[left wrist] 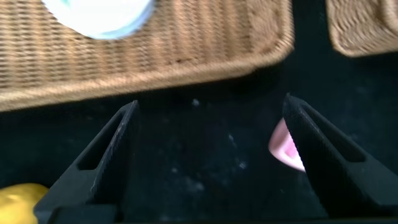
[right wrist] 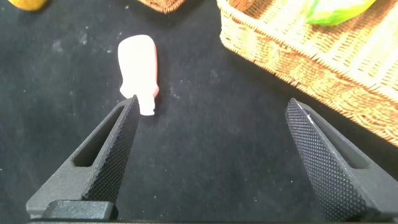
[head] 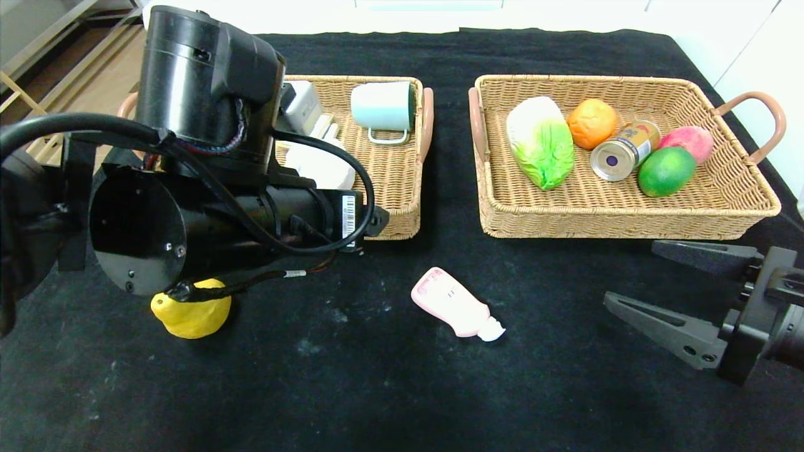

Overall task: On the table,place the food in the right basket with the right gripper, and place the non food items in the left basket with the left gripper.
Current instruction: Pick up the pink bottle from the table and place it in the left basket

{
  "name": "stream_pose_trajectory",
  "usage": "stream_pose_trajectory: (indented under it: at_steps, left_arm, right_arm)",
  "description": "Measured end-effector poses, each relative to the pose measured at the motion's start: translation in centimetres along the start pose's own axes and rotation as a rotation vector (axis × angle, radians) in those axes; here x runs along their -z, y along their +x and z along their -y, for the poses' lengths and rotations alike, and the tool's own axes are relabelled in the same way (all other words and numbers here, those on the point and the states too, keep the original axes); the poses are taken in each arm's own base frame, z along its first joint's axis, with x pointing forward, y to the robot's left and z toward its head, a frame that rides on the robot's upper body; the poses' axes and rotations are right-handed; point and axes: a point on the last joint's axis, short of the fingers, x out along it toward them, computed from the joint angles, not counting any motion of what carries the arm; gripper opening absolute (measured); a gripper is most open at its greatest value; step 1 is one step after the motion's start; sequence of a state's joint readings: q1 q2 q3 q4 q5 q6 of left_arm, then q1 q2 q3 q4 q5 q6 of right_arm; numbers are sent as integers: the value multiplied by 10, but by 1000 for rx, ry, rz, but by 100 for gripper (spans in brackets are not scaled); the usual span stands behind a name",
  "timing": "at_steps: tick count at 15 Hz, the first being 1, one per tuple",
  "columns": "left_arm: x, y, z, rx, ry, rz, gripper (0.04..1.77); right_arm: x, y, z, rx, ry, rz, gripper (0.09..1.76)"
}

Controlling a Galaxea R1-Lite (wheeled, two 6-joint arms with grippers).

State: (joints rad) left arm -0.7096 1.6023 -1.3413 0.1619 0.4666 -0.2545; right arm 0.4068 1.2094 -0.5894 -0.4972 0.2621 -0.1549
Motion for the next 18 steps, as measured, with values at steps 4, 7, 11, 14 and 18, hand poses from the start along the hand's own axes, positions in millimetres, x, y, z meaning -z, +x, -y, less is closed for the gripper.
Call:
stream_pose_trajectory:
  at_steps: [4, 7, 11, 14, 18]
  left_arm:
    - [10, -8, 27, 81, 41, -18, 168]
    - [22, -6, 52, 126, 86, -42, 169]
    - [38, 1, 71, 133, 234, -73, 170]
    - [39, 2, 72, 153, 406, -67, 170]
    - [33, 8, 64, 315, 608, -59, 170]
  right_arm:
    - [-4, -4, 1, 12, -4, 19, 171]
    - [-7, -7, 3, 28, -7, 32, 171]
    - [-13, -15, 6, 53, -15, 64, 171]
    - [-18, -22, 12, 47, -20, 90, 171]
    - [-23, -32, 19, 64, -28, 118, 171]
